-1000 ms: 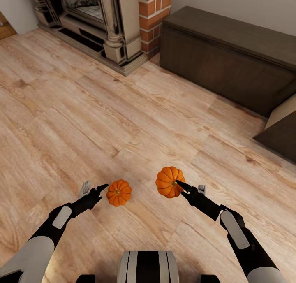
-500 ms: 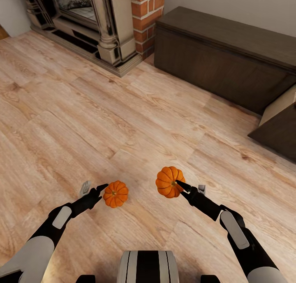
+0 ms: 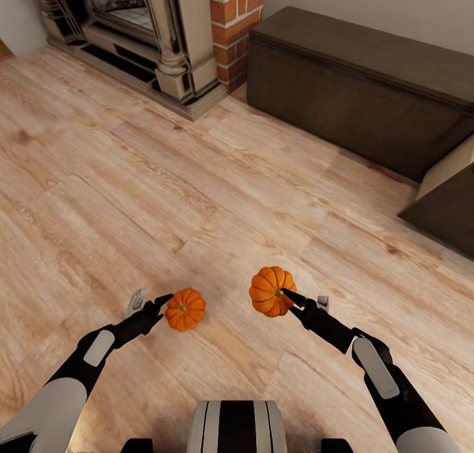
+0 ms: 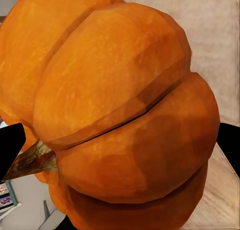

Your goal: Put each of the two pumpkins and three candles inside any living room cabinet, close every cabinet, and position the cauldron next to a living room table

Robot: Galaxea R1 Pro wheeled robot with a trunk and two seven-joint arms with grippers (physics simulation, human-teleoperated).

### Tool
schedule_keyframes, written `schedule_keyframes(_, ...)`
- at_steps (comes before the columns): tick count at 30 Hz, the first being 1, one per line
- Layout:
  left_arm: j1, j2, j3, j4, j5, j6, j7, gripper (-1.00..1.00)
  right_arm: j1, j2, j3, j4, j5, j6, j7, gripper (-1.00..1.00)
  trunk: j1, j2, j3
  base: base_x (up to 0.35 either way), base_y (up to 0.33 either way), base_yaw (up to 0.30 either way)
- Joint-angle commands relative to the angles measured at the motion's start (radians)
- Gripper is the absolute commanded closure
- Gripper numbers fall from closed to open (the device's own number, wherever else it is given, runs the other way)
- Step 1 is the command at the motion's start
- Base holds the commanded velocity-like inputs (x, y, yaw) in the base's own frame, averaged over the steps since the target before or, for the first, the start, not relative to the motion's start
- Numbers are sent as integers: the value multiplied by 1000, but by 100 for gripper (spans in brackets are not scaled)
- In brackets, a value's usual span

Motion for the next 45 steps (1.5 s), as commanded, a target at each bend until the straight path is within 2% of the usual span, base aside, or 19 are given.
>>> schedule_keyframes(1, 0, 0, 3, 0, 4, 7, -1, -100, 0, 0, -1, 0, -10, 8, -1, 100, 0, 0, -4, 0, 0, 0)
schedule_keyframes(17, -1, 0, 4, 0, 4, -2, 19, -100, 0, -1, -1, 0, -10, 7, -1, 100, 0, 0, -4, 0, 0, 0)
schedule_keyframes(22, -1, -1, 4, 0, 4, -11, 50, -100, 0, -2, -1, 0, -10, 7, -1, 100, 0, 0, -4, 0, 0, 0)
schedule_keyframes(26, -1, -2, 4, 0, 3, -23, 79, -100, 0, -2, -1, 0, -10, 7, -1, 100, 2, -1, -16, 0, 0, 0)
schedule_keyframes(41, -2, -3, -1, 0, -1, -27, 98, -100, 0, -2, -1, 0, -10, 8, -1, 100, 2, -2, -24, 0, 0, 0)
schedule_keyframes(45, -2, -4, -3, -1, -6, -31, 124, -100, 0, -3, -1, 0, -11, 8, -1, 100, 2, -2, -24, 0, 0, 0)
